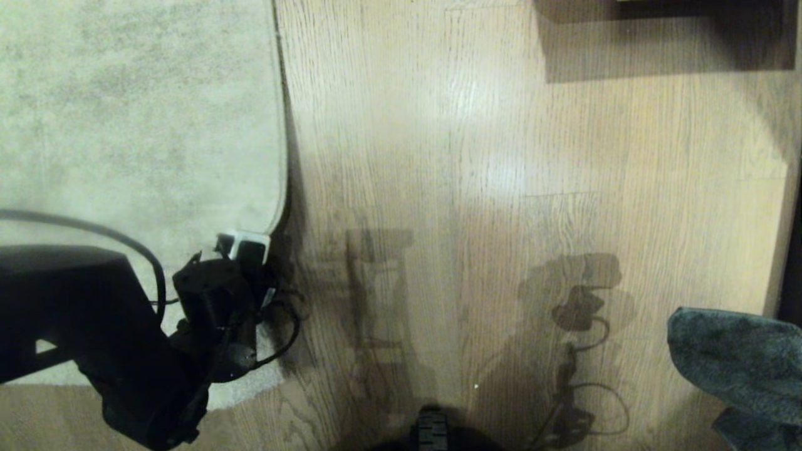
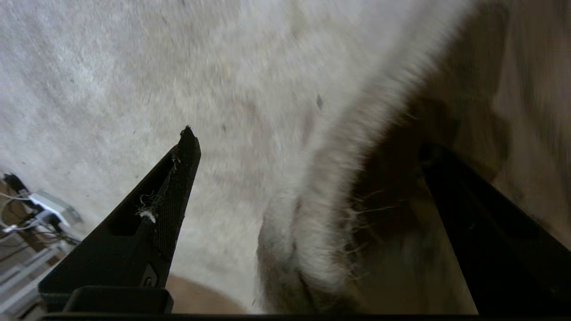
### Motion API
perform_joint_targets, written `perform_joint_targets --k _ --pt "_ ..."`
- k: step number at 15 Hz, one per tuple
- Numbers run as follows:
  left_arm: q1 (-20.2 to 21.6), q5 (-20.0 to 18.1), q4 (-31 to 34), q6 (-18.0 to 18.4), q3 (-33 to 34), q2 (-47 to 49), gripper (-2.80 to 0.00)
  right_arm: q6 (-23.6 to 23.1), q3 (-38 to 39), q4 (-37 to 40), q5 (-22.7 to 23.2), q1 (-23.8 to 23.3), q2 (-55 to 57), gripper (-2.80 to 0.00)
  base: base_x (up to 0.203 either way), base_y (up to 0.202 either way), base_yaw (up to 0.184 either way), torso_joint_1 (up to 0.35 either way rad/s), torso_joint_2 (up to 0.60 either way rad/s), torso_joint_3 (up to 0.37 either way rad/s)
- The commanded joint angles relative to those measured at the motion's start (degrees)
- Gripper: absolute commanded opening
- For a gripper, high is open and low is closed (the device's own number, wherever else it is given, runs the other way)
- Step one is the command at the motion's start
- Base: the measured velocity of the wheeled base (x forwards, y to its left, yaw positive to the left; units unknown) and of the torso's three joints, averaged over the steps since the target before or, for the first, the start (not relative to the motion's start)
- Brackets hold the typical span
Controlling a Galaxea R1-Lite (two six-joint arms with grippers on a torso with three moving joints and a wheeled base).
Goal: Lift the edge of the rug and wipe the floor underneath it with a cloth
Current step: Lift up the carpet
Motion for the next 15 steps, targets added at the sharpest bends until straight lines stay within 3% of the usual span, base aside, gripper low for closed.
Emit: perform_joint_targets --k 1,5,9,15 --pt "-0.2 0.3 -2.6 0.7 3.7 -0.9 0.00 0.0 0.0 0.0 0.0 0.0 0.1 -2.80 0.000 0.000 0.000 0.000 0.00 0.000" --pt "-2.7 2.0 -2.6 1.0 8.0 -1.1 0.00 0.0 0.0 0.0 0.0 0.0 0.1 -2.80 0.000 0.000 0.000 0.000 0.00 0.000" --pt "-7.2 7.2 -2.6 0.7 10.5 -0.7 0.00 0.0 0.0 0.0 0.0 0.0 0.1 -2.80 0.000 0.000 0.000 0.000 0.00 0.000" --pt "-9.9 9.7 -2.6 -7.8 20.0 4.5 0.00 0.0 0.0 0.0 0.0 0.0 0.1 -2.80 0.000 0.000 0.000 0.000 0.00 0.000"
